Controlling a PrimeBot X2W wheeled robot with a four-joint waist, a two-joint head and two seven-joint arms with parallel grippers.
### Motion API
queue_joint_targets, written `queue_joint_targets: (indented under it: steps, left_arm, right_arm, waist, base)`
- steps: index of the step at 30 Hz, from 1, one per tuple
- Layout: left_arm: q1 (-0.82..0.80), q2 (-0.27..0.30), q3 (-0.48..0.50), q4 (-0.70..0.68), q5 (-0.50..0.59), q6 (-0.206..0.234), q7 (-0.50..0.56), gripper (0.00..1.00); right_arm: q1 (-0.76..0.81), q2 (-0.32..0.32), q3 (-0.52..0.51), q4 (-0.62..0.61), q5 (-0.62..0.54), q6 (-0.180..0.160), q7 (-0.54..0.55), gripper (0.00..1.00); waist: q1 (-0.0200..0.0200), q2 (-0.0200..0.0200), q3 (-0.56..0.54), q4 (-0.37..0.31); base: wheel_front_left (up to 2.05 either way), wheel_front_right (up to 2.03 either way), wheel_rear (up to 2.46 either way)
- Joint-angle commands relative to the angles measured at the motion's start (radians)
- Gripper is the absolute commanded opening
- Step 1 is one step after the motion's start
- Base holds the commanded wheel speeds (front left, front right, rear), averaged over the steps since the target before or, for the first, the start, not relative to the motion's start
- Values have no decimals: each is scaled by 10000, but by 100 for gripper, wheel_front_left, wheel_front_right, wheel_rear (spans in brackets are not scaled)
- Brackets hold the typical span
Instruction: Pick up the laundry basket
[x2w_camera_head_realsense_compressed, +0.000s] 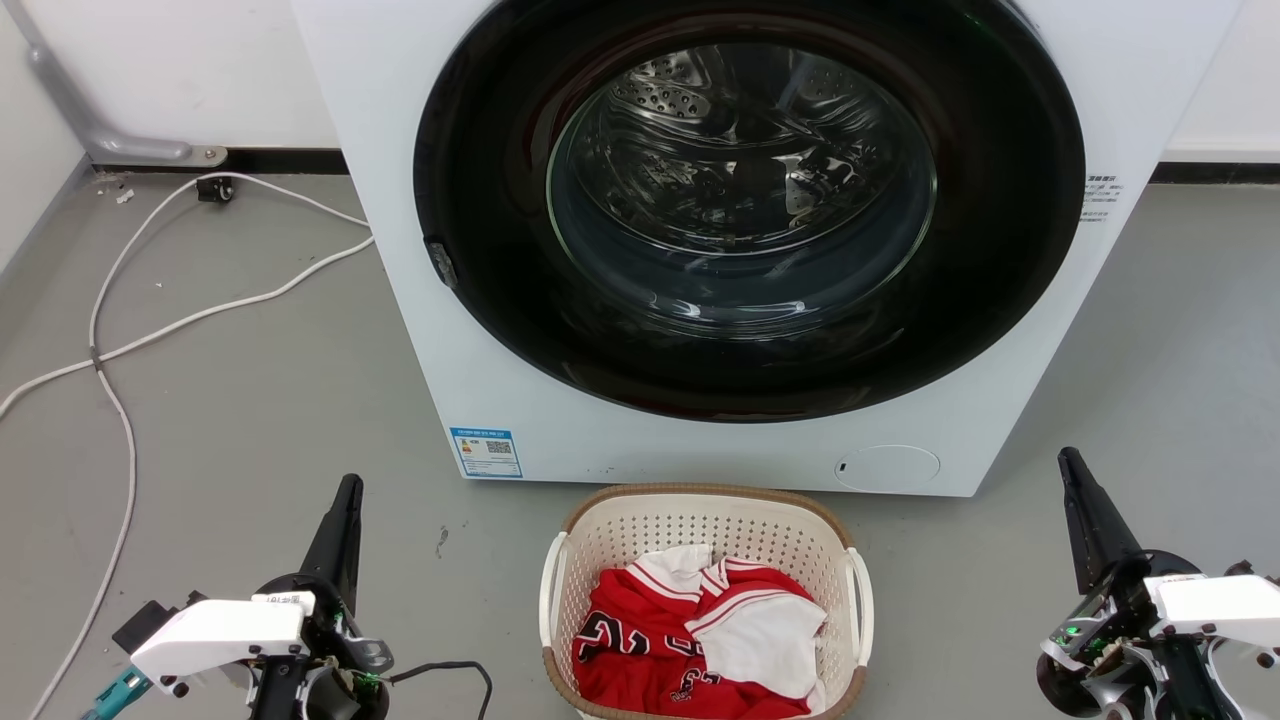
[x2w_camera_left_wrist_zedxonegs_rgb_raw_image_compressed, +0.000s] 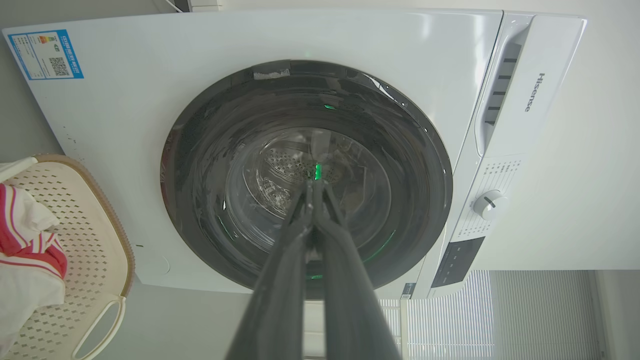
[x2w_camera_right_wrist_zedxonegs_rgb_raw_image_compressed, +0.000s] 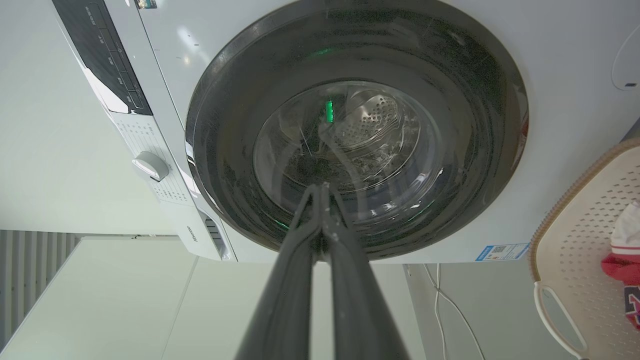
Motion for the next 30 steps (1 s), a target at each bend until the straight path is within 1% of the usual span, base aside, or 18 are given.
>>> queue_joint_targets:
  steps: [1, 25, 26, 30]
  left_arm:
    - [-90, -16, 37, 11, 21, -44, 47, 0]
    - [-90, -20, 40, 11, 24, -44, 49, 0]
    - [-1, -4, 2, -1, 2, 0, 1, 100]
    - [82, -11, -121, -45, 111, 4, -205, 100]
  right_arm:
    - [-113, 33, -10, 13, -47, -3, 30, 0]
    - [-114, 37, -13, 13, -51, -3, 28, 0]
    - [0, 0, -4, 2, -3, 0, 7, 100]
    - [127, 5, 70, 15, -125, 0, -194, 100]
  waist:
    - [0, 0, 0, 0]
    - [0, 0, 0, 0]
    - [0, 0, 0, 0]
    - [0, 0, 5, -1]
  base:
    - [0, 0, 0]
    - [0, 0, 0]
    - [0, 0, 0]
    - [0, 0, 0]
